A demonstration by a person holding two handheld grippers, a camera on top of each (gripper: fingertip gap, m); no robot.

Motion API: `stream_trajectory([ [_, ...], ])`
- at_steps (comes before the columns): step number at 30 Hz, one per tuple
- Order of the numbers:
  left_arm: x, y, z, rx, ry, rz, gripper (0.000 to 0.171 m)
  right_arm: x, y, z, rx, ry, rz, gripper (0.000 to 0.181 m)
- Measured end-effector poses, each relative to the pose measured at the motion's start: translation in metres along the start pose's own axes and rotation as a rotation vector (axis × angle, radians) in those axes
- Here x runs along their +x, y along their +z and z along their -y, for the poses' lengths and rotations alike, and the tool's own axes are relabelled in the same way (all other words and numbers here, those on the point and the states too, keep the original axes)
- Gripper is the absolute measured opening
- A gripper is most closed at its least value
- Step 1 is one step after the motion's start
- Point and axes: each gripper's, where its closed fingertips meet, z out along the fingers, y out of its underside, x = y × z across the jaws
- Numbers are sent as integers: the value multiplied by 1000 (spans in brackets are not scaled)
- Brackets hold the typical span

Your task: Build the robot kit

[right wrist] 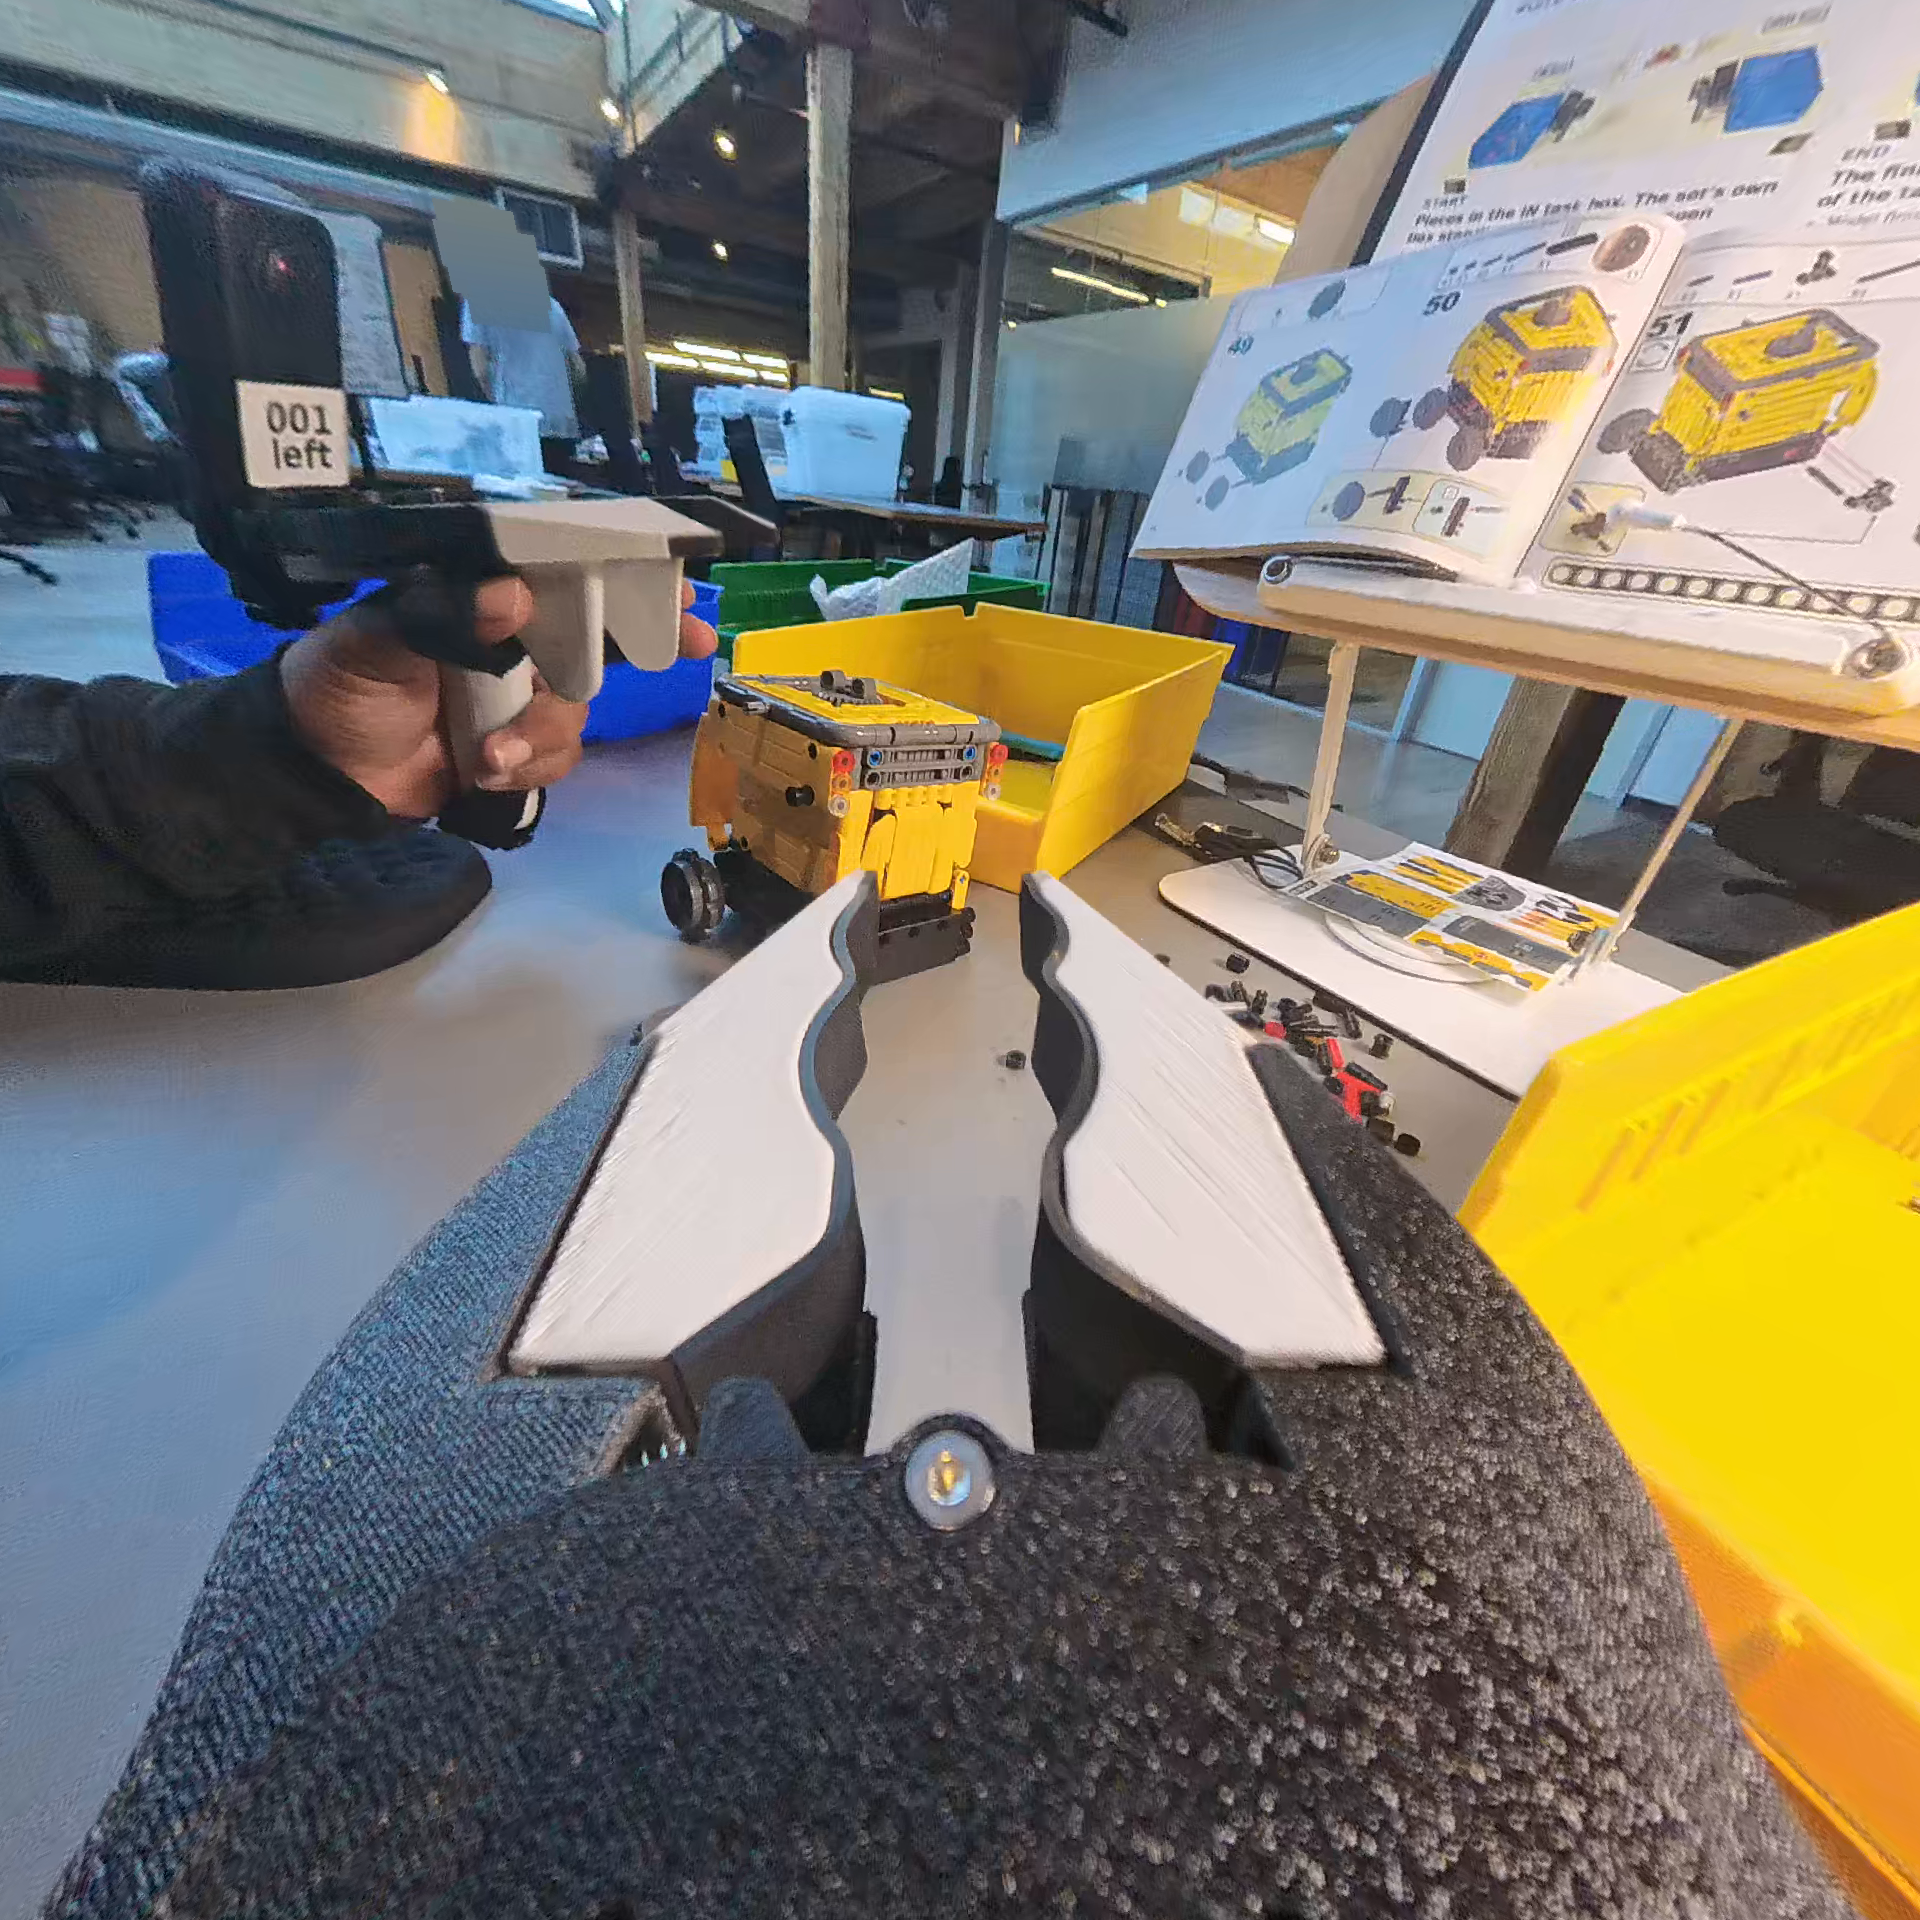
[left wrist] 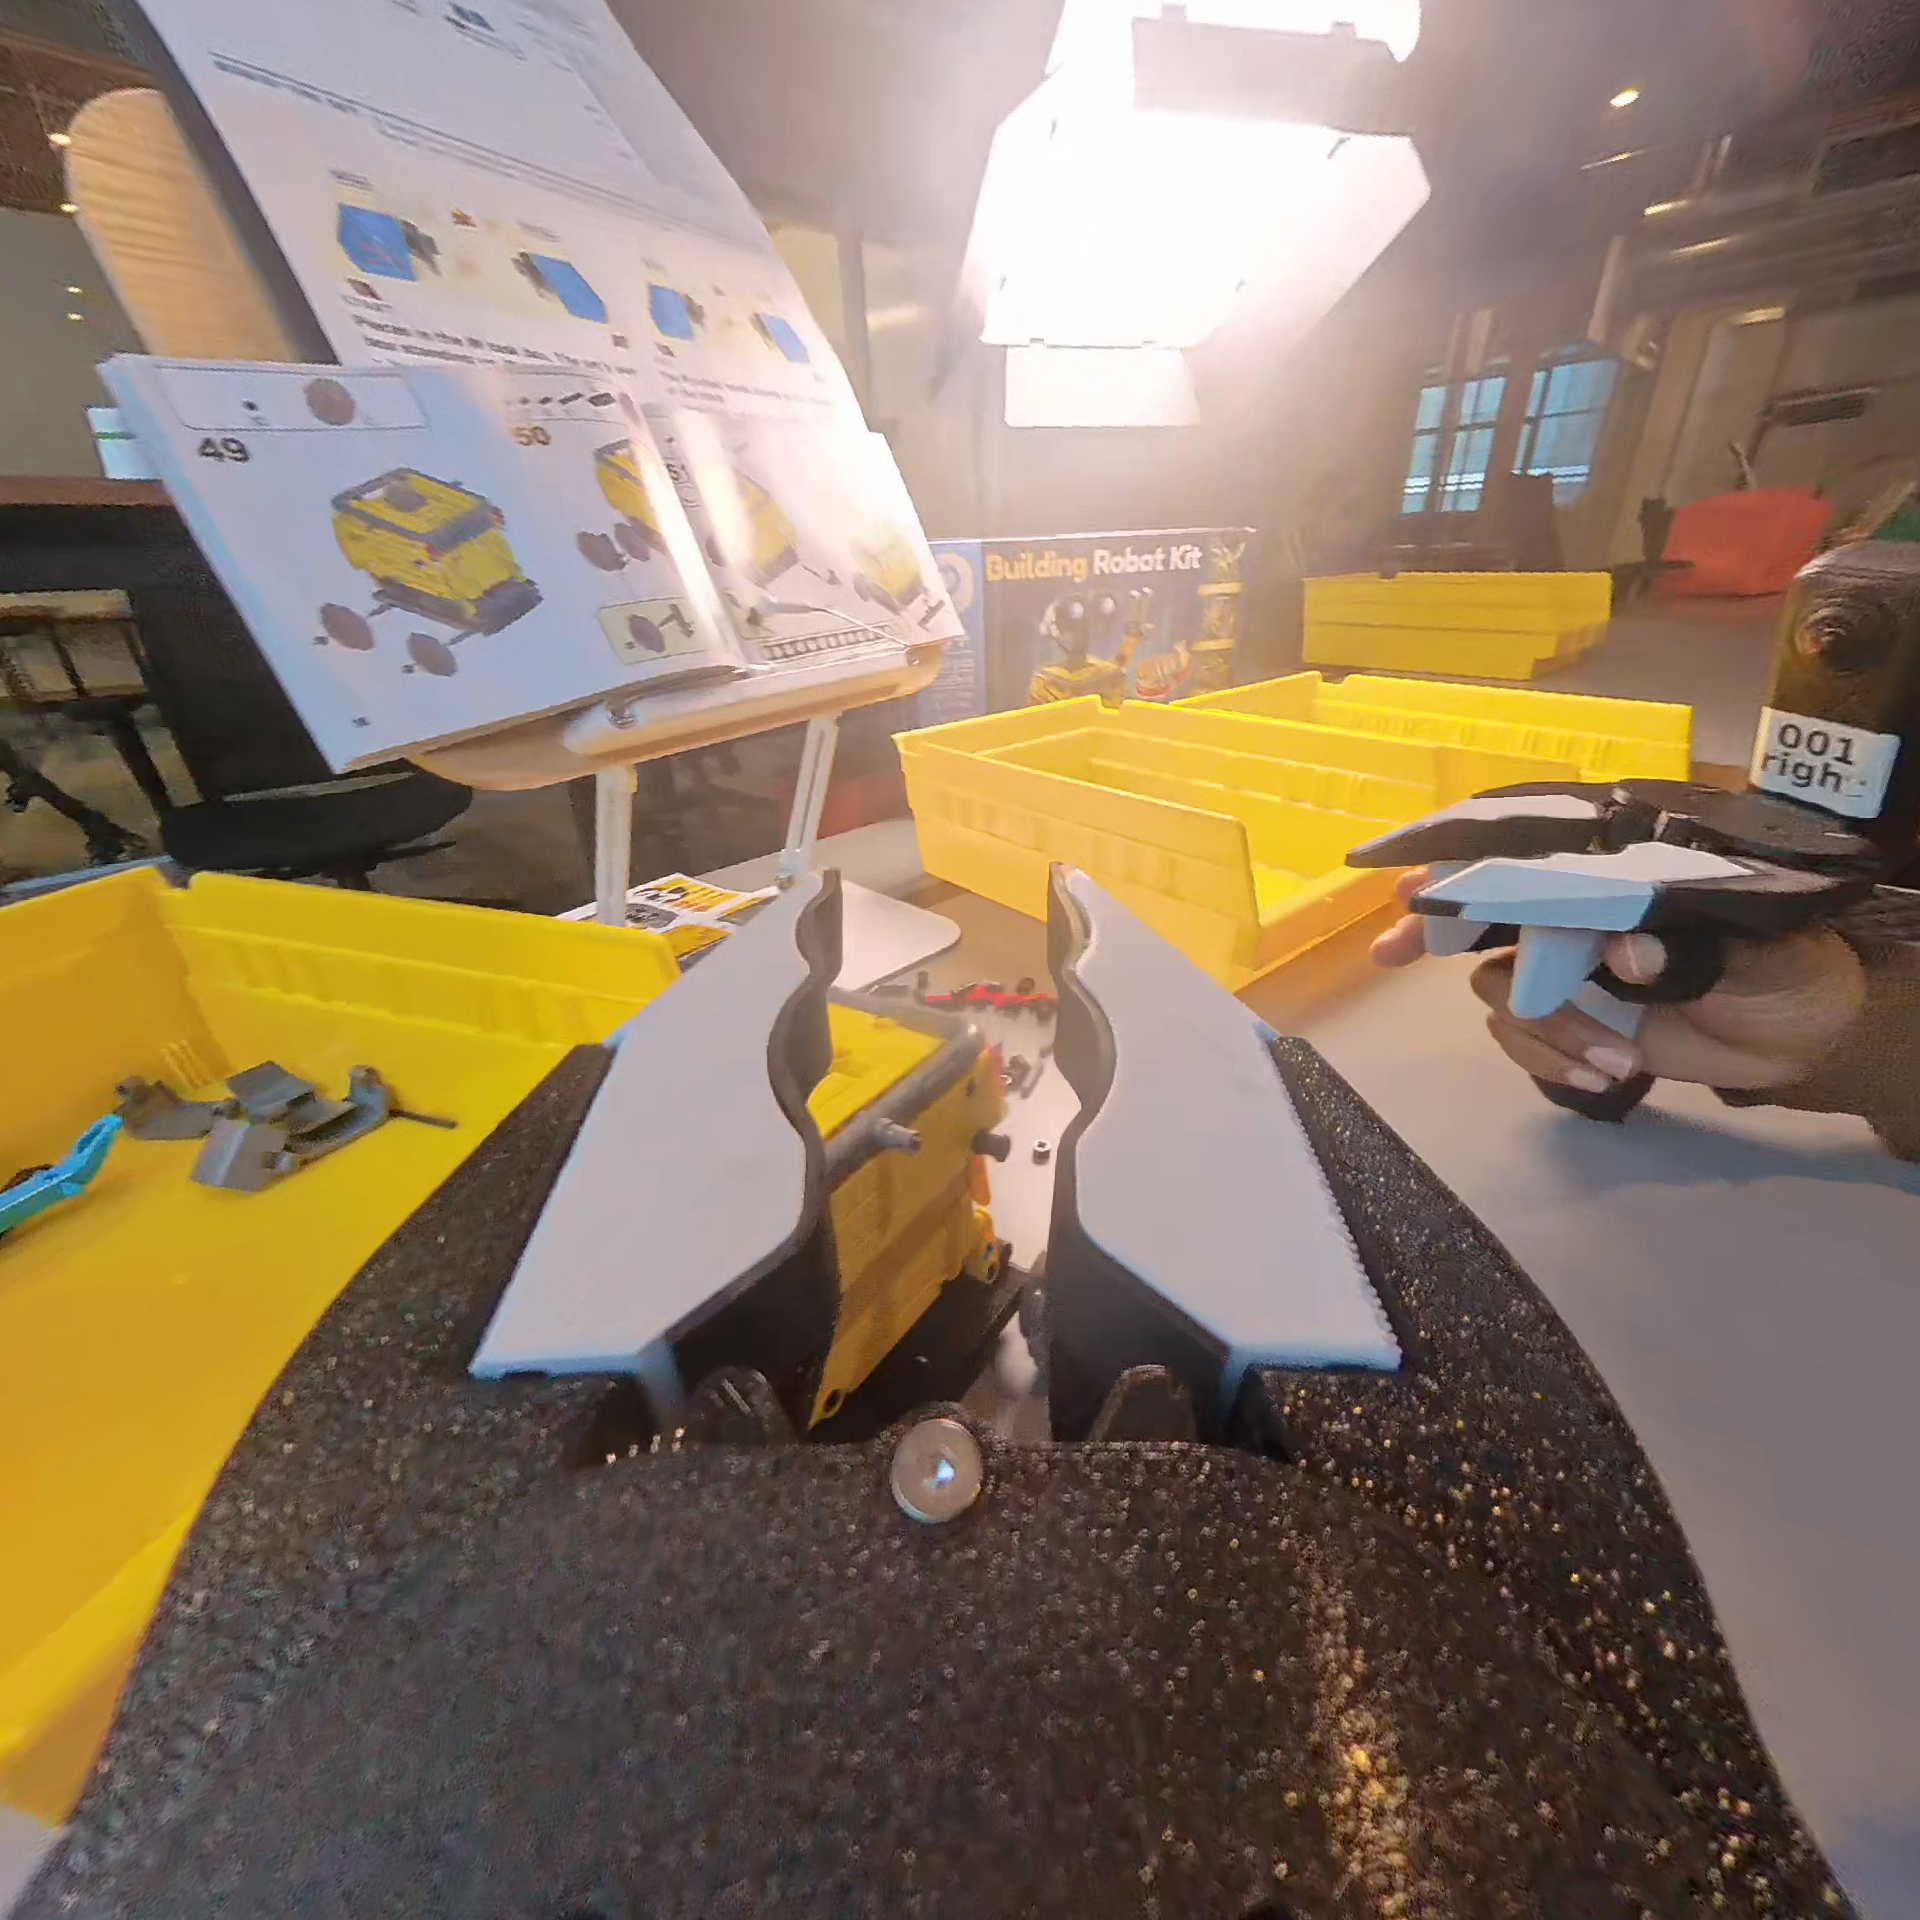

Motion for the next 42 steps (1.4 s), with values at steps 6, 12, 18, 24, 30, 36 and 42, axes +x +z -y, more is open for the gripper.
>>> stream_trajectory([
  [6,-33,-6,-8,-67,-4,96,37,9,-1,-4,-29,-8,-57,27],
  [12,-42,-11,-19,-155,-13,61,36,15,-2,-8,-55,-16,-88,27],
  [18,5,-21,-38,-249,67,-224,24,16,-1,-9,-59,-4,-85,27],
  [24,71,-33,-105,-568,128,-530,31,16,1,-11,-70,2,-82,27],
  [30,69,-29,-143,-765,206,-479,43,15,2,-13,-85,4,-75,26],
  [36,73,-24,-159,-844,266,-474,37,1,8,-21,-143,-18,-5,26],
  [42,103,-18,-134,-699,241,-565,37,-47,14,-43,-283,-184,192,26],
])
